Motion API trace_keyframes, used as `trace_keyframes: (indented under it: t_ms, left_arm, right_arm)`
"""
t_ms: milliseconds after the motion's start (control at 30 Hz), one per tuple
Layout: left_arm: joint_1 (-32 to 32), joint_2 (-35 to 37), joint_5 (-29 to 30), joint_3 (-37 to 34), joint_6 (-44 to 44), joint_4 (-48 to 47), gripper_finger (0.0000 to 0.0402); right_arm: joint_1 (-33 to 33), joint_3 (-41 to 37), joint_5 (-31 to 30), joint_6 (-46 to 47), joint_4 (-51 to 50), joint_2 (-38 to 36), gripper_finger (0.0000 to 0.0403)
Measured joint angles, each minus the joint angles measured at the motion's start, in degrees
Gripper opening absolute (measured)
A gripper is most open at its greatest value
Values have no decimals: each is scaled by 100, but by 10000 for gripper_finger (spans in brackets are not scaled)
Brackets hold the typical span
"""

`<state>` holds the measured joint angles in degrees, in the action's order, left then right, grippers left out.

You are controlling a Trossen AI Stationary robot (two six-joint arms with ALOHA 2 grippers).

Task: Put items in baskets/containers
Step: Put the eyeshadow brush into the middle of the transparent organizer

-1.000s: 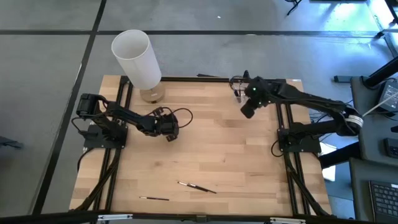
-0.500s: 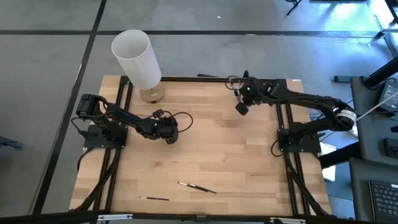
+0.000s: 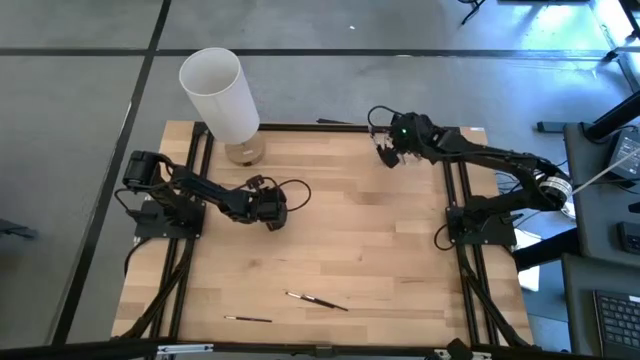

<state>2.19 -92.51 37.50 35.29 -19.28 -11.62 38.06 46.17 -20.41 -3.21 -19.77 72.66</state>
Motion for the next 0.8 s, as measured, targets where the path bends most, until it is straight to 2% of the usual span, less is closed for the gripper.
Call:
trace_keyframes:
  t_ms: [133,233,433,600,800]
  left_arm:
    - [-8,-4,7,-4,102,105,102]
    - [-39,-4,-6,-4,166,142,102]
    - [-159,-3,-83,-2,203,162,102]
    - [-177,0,-122,2,202,159,102]
    - [-177,2,-137,2,156,157,102]
  right_arm:
    - [4,162,-46,-22,90,0,11]
    - [-4,273,144,75,80,-7,13]
    - [-337,289,1284,493,19,-7,13]
    - [-1099,291,1794,1296,22,-7,14]
    - [-2533,291,1629,2149,179,-7,14]
